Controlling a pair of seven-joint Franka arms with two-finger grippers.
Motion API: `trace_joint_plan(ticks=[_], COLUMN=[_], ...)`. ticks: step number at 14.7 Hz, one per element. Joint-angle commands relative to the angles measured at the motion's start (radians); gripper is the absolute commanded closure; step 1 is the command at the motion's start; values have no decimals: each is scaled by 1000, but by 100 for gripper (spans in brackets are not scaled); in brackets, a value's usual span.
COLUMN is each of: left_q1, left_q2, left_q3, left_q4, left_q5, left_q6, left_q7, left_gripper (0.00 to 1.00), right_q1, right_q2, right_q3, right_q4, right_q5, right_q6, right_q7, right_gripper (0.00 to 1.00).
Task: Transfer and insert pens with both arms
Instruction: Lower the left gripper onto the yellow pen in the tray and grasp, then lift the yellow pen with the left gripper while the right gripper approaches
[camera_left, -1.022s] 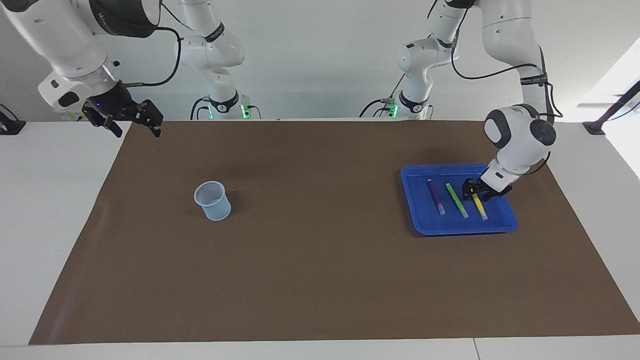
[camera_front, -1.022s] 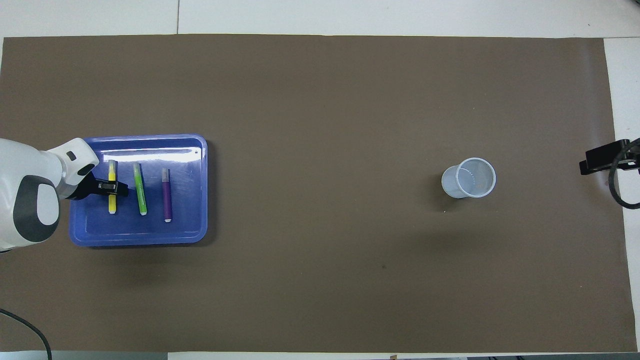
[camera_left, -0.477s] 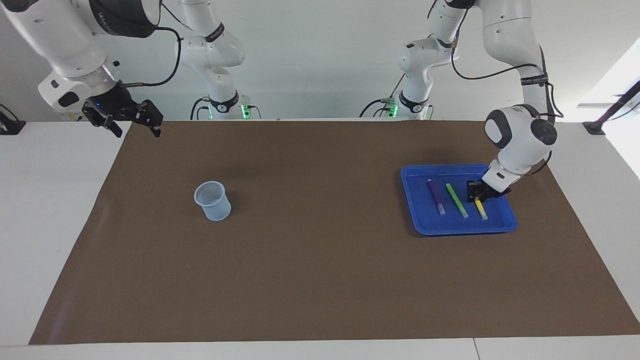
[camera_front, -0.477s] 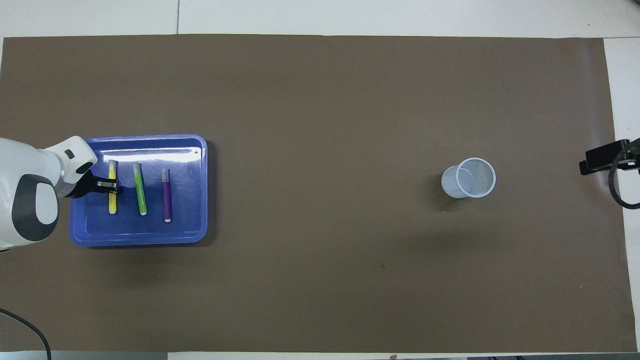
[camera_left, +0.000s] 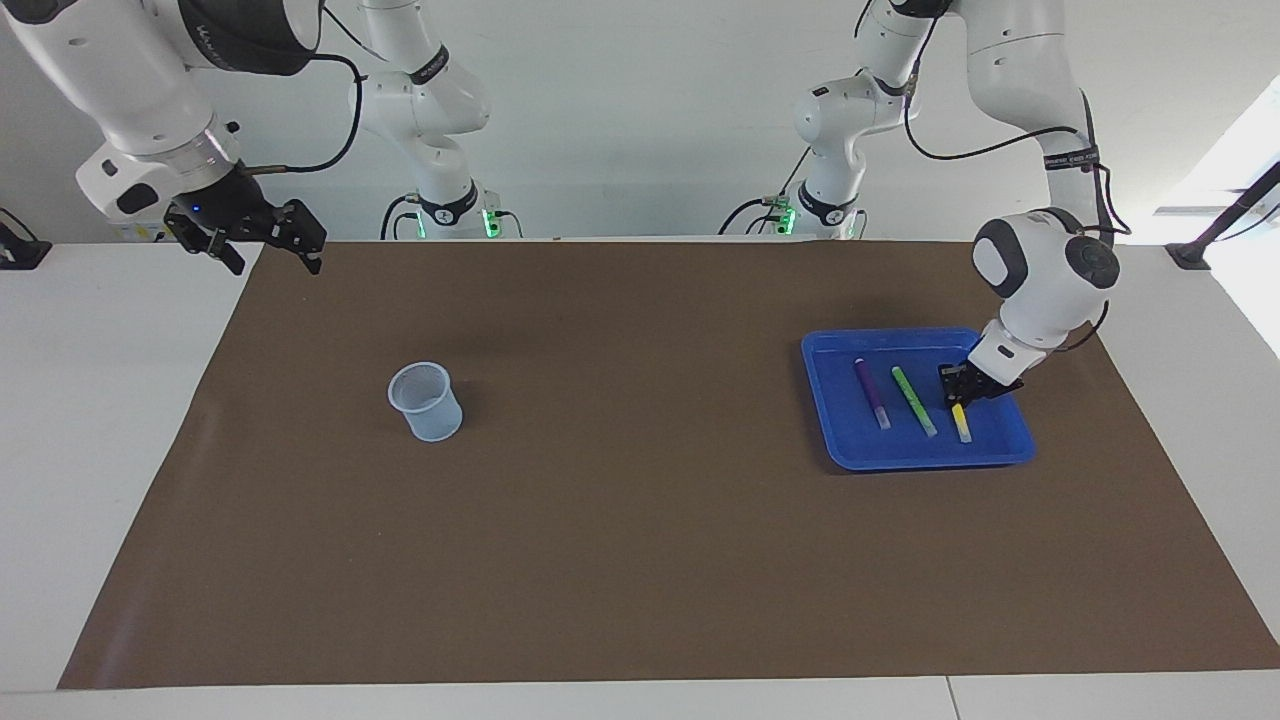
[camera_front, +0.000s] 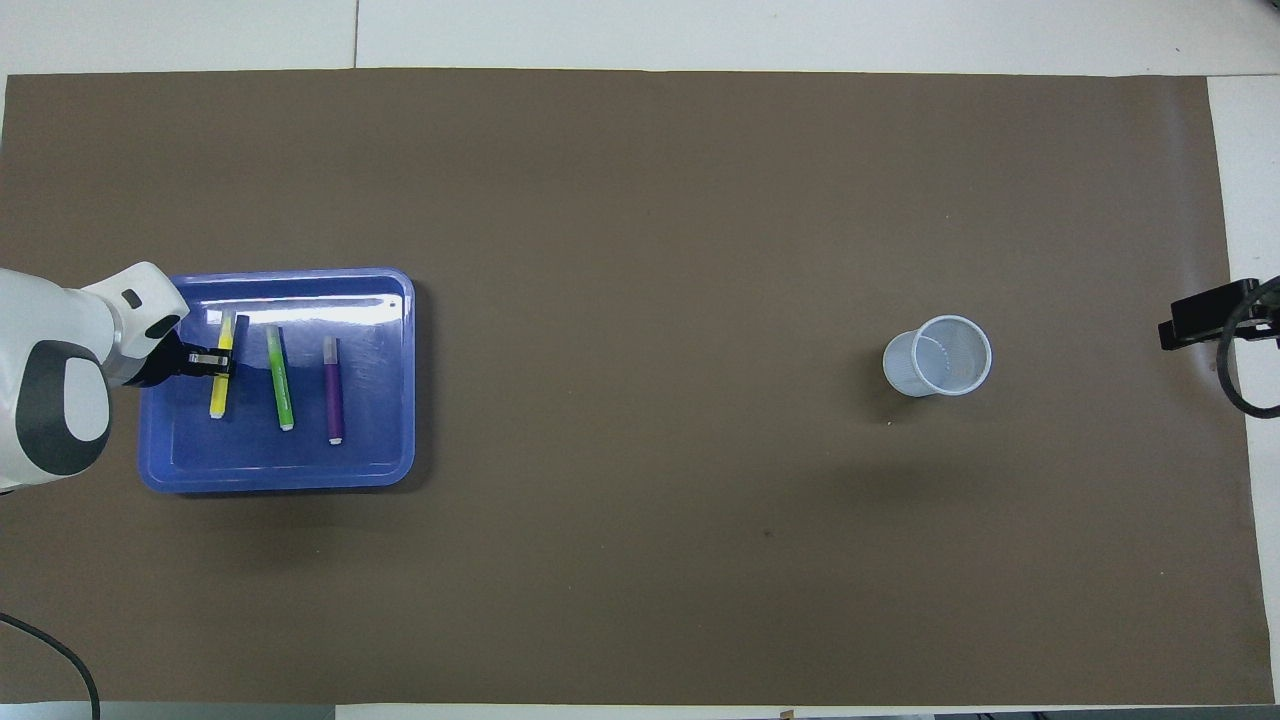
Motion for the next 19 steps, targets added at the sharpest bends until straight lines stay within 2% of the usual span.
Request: trace_joint_plan(ticks=[1, 5, 9, 12, 16, 18, 19], left_q1=[-8, -22, -46, -88, -92, -92, -92], left_q2=[31, 33, 18, 19, 16, 2, -8], left_q3=[2, 1, -9, -34, -104, -120, -140], left_q4=[68, 239, 300, 391, 457, 455, 455], left_q5=[-10, -9, -6, -33, -242, -350, -401], left_q6=[-64, -286, -413, -590, -691, -726, -736], left_q7=[1, -24, -123, -480, -939, -1108, -1201], left_gripper=[100, 100, 100, 100, 100, 100, 100], right_q1=[-7, -7, -7, -4, 53, 36, 32], right_q2=[-9, -9, -9, -21, -31, -32, -41], right_q3=[4, 4, 4, 6, 41, 37, 37], right_q4=[-10, -10, -10, -13, -24, -40, -54], right_q5=[-2, -2, -2, -2, 42, 250, 306], right_q6=[-1, -1, -1, -28, -27, -26, -23], right_q7=[-17, -17, -17, -20, -23, -17, -17], right_gripper=[0, 0, 0, 0, 0, 0, 0])
